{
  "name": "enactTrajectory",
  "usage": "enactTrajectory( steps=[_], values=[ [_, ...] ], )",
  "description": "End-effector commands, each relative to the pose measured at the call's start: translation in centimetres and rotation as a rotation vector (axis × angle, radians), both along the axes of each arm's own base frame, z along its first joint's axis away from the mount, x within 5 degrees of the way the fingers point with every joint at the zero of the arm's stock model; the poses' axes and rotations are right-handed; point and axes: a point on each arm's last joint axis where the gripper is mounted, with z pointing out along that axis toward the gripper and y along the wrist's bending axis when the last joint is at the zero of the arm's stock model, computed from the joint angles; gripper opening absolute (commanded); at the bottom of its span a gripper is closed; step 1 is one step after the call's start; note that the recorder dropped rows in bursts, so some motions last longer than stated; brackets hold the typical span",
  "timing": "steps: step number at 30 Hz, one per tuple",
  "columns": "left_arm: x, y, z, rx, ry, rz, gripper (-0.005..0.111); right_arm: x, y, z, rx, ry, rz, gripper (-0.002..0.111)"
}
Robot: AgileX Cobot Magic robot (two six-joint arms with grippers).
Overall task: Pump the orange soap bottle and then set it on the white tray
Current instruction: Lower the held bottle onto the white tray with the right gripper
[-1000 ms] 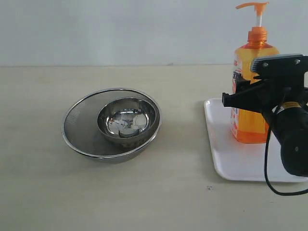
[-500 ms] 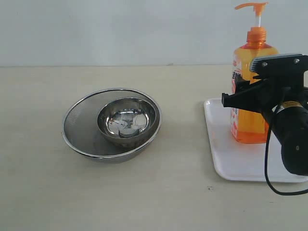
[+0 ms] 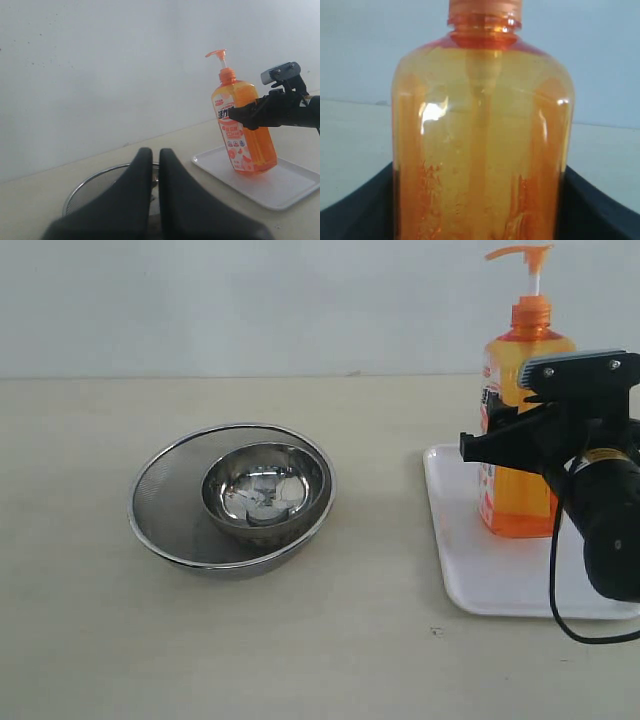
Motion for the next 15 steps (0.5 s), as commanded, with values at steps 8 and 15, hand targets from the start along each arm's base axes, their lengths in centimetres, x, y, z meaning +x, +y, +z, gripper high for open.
enactTrajectory(
  steps=[8, 15],
  values=[
    [-0.04, -0.02, -0.08, -0.018, 0.006, -0.005, 0.005, -0.34, 0.09, -1.13, -0.005, 0.125, 0.018, 0.077],
    [-0.04, -0.02, -0.08, -0.018, 0.006, -0.005, 0.005, -0.49, 0.13, -1.53, -0.02, 0.175, 0.028, 0.082]
  ],
)
